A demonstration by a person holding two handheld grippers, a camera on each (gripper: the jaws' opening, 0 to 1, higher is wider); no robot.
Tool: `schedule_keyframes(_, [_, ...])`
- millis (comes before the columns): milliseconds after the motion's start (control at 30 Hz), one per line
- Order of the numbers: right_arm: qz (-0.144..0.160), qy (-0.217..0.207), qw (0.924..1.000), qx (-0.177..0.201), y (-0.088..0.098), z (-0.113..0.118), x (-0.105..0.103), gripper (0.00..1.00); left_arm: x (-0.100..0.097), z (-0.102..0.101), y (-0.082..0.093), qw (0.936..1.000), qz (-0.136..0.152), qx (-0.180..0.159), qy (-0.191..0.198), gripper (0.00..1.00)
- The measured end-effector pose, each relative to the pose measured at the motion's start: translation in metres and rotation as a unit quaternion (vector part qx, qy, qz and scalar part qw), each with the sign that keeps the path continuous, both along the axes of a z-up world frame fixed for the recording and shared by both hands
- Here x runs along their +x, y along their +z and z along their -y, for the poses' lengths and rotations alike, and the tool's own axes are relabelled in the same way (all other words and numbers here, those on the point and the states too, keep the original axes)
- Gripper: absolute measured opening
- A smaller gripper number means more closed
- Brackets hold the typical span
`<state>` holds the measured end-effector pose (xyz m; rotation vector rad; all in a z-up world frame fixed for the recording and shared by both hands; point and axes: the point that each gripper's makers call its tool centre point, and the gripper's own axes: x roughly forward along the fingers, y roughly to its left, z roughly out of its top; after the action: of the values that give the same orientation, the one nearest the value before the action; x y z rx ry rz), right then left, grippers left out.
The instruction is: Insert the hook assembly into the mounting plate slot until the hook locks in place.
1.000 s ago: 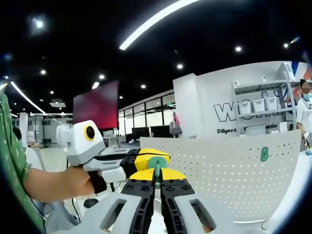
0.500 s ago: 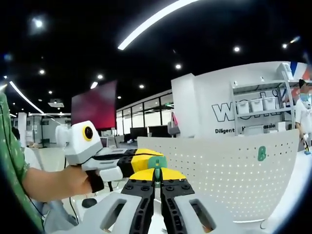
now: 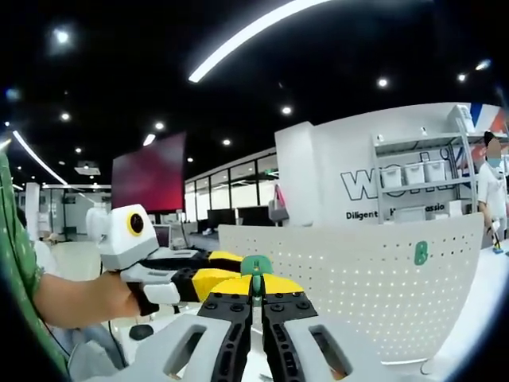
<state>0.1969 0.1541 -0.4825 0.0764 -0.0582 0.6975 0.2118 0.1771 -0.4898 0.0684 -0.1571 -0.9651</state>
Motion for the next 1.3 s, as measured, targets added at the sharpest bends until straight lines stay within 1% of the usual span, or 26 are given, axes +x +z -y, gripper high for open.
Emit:
schedule_keyframes(33, [0.000, 0.000, 1.0000, 0.000, 0.000, 0.000, 0.000, 0.01, -0.001, 0.000, -0.002, 1.0000, -0.008, 0.001, -0.004, 0.23])
schedule_keyframes(100, [0.001, -0.002, 1.0000, -0.001, 0.000, 0.001, 0.000, 0.01, -0.001, -0.001, -0.004, 0.9999, -0.013, 0.004, -0.007, 0.25])
schedule_keyframes(233, [0.000, -0.005, 1.0000, -0.001, 0.000, 0.003, 0.001, 0.01, -0.004, -0.001, -0.010, 0.9989, -0.041, 0.001, -0.023, 0.38])
schedule_keyframes(267, [-0.001, -0.006, 1.0000, -0.001, -0.001, 0.003, 0.002, 0.01, -0.006, -0.001, -0.011, 0.9987, -0.045, 0.003, -0.025, 0.39])
schedule_keyframes(367, [-0.001, -0.007, 1.0000, -0.002, -0.001, 0.003, 0.002, 0.01, -0.009, -0.002, -0.014, 0.9985, -0.044, 0.015, -0.029, 0.42])
schedule_keyframes(567, [0.000, -0.009, 1.0000, -0.003, 0.000, 0.004, 0.003, 0.01, -0.015, -0.003, -0.017, 0.9968, -0.064, 0.023, -0.040, 0.57])
schedule_keyframes(633, [0.001, -0.010, 0.9999, -0.003, 0.001, 0.005, 0.003, 0.01, -0.019, -0.002, -0.017, 0.9956, -0.076, 0.020, -0.051, 0.66])
schedule_keyframes(667, [0.001, -0.010, 0.9999, -0.003, 0.001, 0.005, 0.003, 0.01, -0.021, -0.001, -0.018, 0.9936, -0.096, 0.014, -0.057, 0.73])
schedule_keyframes(700, [0.001, -0.011, 0.9999, -0.003, 0.001, 0.005, 0.003, 0.01, -0.023, 0.000, -0.019, 0.9924, -0.105, 0.015, -0.062, 0.81])
schedule_keyframes(767, [0.002, -0.012, 0.9999, -0.005, 0.002, 0.006, 0.002, 0.01, -0.025, 0.000, -0.020, 0.9923, -0.102, 0.019, -0.067, 0.81])
schedule_keyframes(833, [0.002, -0.013, 0.9999, -0.005, 0.002, 0.007, 0.002, 0.01, -0.026, 0.000, -0.020, 0.9932, -0.094, 0.026, -0.063, 0.83])
schedule_keyframes(967, [0.008, -0.016, 0.9998, -0.008, 0.009, 0.010, 0.002, 0.01, -0.027, 0.000, -0.023, 0.9921, -0.101, 0.030, -0.068, 0.88])
schedule_keyframes(1100, [0.014, -0.017, 0.9995, -0.021, 0.015, 0.011, 0.004, 0.01, -0.030, -0.001, -0.024, 0.9919, -0.099, 0.038, -0.069, 0.85])
schedule_keyframes(1167, [0.020, -0.018, 0.9994, -0.021, 0.020, 0.014, 0.004, 0.01, -0.029, -0.003, -0.024, 0.9920, -0.099, 0.039, -0.069, 0.84])
schedule_keyframes(1300, [0.029, -0.024, 0.9988, -0.033, 0.033, 0.020, 0.009, 0.01, -0.028, -0.006, -0.022, 0.9923, -0.100, 0.031, -0.067, 0.84])
